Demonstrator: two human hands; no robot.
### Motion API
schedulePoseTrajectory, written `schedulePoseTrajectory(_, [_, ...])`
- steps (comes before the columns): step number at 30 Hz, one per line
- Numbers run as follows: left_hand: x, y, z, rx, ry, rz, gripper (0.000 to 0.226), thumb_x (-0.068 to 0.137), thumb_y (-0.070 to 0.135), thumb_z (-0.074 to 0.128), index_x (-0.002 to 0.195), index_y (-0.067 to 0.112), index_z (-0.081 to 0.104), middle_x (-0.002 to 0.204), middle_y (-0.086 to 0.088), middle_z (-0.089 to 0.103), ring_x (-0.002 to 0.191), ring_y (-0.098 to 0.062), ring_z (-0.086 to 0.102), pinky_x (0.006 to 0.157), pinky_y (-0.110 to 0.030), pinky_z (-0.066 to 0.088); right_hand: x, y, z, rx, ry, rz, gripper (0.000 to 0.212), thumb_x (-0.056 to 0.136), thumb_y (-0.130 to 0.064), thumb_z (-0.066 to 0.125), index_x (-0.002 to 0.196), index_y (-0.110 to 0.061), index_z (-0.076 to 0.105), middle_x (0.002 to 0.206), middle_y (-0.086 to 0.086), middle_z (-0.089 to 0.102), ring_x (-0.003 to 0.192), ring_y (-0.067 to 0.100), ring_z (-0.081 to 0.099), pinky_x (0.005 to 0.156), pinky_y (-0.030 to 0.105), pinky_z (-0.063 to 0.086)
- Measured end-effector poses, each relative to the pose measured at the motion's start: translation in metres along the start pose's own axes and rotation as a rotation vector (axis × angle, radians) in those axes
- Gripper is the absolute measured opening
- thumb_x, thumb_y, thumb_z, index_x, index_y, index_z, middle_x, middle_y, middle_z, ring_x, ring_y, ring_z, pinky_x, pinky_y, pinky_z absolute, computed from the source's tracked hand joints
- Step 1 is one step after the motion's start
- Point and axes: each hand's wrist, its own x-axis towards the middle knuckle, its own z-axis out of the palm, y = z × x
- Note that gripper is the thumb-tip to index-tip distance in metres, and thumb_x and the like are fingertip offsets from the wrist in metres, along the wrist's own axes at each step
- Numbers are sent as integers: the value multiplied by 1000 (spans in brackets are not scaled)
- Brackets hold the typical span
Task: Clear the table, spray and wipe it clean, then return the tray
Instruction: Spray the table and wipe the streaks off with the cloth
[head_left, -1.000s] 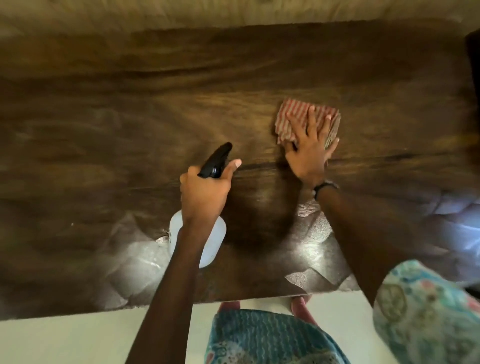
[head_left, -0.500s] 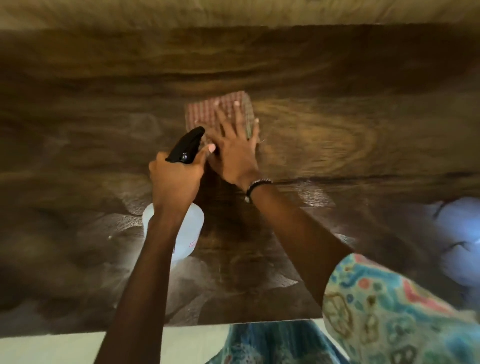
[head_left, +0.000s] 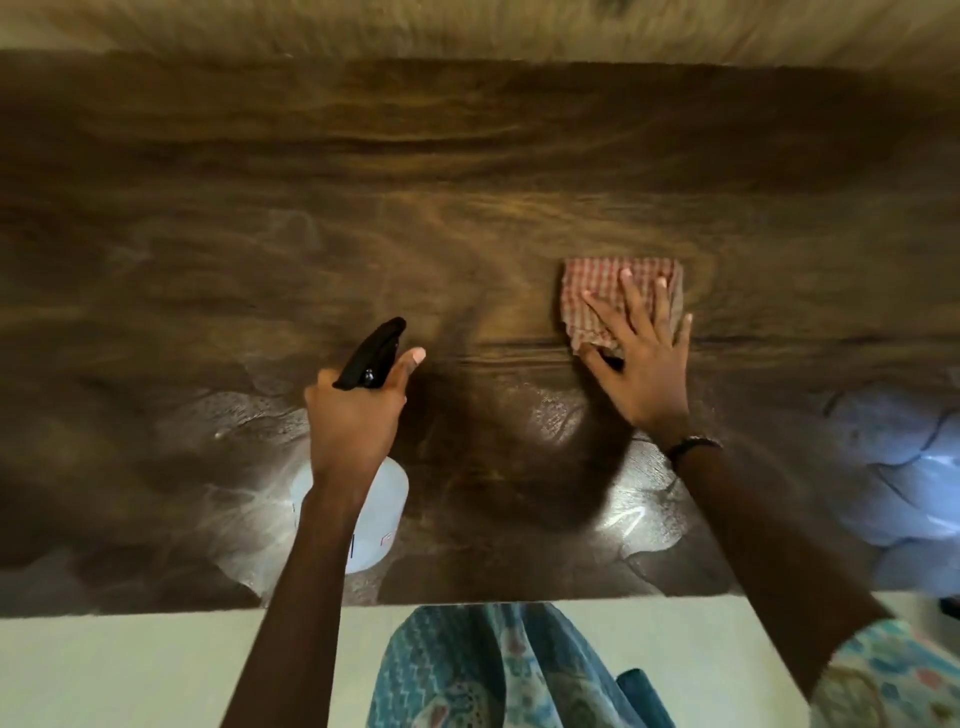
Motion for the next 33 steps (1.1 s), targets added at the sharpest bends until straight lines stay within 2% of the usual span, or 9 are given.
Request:
schedulePoseTrajectory(3, [-16, -6, 0, -17, 18, -32, 60, 65, 54, 79, 98, 22, 39, 102, -11, 67, 89, -20, 67, 79, -34, 51, -37, -28, 14, 39, 10, 118, 58, 85, -53, 39, 141, -36, 43, 159, 2, 21, 147, 35, 6, 109, 68, 5])
schedulePoseTrajectory(9, [-58, -18, -14, -52, 82, -8, 40, 75, 37, 77, 70, 26, 39, 78, -9, 66, 73, -15, 61, 71, -26, 40, -84, -123, 49, 54, -82, -178, 55, 83, -42, 49, 138, -37, 45, 159, 2, 21, 147, 36, 5, 111, 67, 0])
schedulePoseTrajectory(12, [-64, -29, -19, -61, 101, -34, 36, 75, 34, 78, 80, 11, 52, 70, 1, 58, 68, -15, 57, 72, -27, 40, -114, -137, 56, 32, -181, -435, 57, 83, -39, 59, 138, -36, 44, 158, 3, 24, 147, 34, 8, 110, 70, 8])
schedulePoseTrajectory(15, [-71, -38, -25, -87, 116, -74, 49, 72, 39, 80, 96, 15, 44, 85, 2, 58, 82, -17, 56, 78, -28, 39, -138, -97, 46, -50, -234, -613, 57, 86, -44, 49, 141, -41, 36, 159, 0, 21, 147, 32, 9, 110, 69, 13])
schedulePoseTrajectory(21, [-79, -49, -39, -84, 114, -34, 29, 74, 34, 78, 67, 29, 51, 65, 10, 57, 51, 10, 57, 55, -13, 38, -197, -73, 42, -12, -222, -308, 59, 84, -38, 50, 141, -43, 37, 159, 0, 21, 148, 33, 5, 109, 70, 16])
schedulePoseTrajectory(23, [-78, -49, -47, -88, 138, -41, 31, 74, 33, 79, 65, 27, 49, 64, 6, 56, 49, 7, 57, 52, -12, 39, -208, -95, 51, -6, -209, -289, 61, 82, -35, 50, 141, -43, 37, 159, 1, 21, 147, 34, 5, 109, 69, 12])
schedulePoseTrajectory(28, [-63, -49, -73, -125, 180, -107, 38, 75, 34, 77, 81, 13, 47, 67, 10, 47, 67, -12, 50, 69, -25, 37, -196, -179, 75, -18, -271, -642, 67, 78, -37, 61, 141, -42, 37, 161, -2, 14, 148, 32, 3, 112, 66, 13])
schedulePoseTrajectory(31, [-41, -51, -91, -139, 219, -126, 44, 75, 38, 77, 95, 11, 48, 69, 7, 46, 80, -17, 48, 74, -25, 35, -159, -231, 90, -16, -262, -740, 80, 82, -42, 63, 150, -31, 24, 161, -1, 10, 148, 27, -6, 113, 64, 8])
schedulePoseTrajectory(33, [-24, -47, -106, -136, 223, -127, 49, 76, 38, 76, 105, 10, 48, 80, 4, 49, 83, -16, 49, 75, -26, 36, -122, -256, 99, 28, -242, -752, 76, 80, -41, 66, 148, -30, 31, 161, 1, 14, 148, 28, -6, 113, 64, 3])
